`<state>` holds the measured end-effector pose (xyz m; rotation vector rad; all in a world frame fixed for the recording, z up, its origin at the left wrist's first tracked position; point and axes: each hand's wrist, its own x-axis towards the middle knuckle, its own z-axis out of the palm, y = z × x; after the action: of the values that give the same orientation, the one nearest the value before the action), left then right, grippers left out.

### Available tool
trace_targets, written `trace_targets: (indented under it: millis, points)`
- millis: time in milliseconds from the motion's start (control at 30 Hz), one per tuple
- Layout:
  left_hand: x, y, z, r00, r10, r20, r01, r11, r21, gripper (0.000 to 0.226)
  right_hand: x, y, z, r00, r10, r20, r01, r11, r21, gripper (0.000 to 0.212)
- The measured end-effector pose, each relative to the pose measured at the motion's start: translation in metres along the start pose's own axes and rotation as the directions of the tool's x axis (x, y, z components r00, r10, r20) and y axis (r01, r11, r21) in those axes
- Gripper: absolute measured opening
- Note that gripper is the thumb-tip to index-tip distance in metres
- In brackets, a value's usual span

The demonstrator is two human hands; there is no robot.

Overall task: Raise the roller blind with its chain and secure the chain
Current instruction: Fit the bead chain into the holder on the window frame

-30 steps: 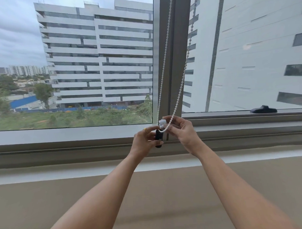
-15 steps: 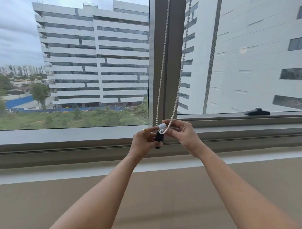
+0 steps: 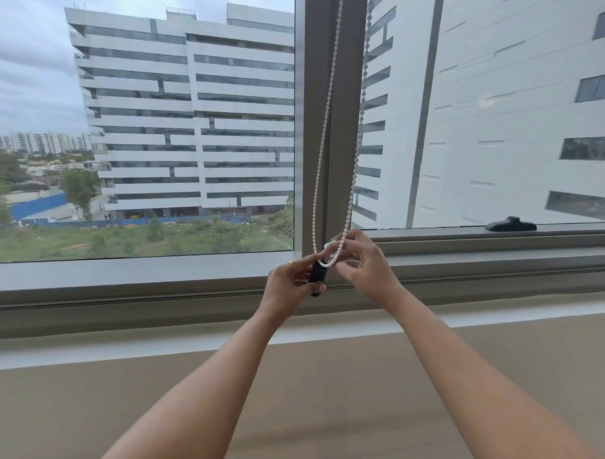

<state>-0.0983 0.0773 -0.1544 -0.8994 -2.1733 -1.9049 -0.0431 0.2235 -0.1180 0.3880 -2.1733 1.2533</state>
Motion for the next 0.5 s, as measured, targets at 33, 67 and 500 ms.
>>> trace_targets:
  millis: [33,67,500]
  points:
    - [0.0003,0.0001,0.0002,1.0,-0.002,-0.008,0.002,1.0,-0.007,0.061,-0.0019,0.0004,0.0,1.0,-0.023,0.011,0.024,0.999,-0.036,0.033]
    - [0.0004,0.0,0.0003,1.0,-0.004,-0.013,0.004,1.0,-0.014,0.061,-0.0032,0.001,0.0006,0.999,-0.044,0.019,0.045,0.997,-0.062,0.03]
    - [-0.0055,0.0013,-0.0059,0.997,-0.016,0.07,0.028,0.984,-0.174,0.059,-0.0059,0.005,0.0049,0.992,-0.122,0.026,0.124,0.982,-0.139,0.007]
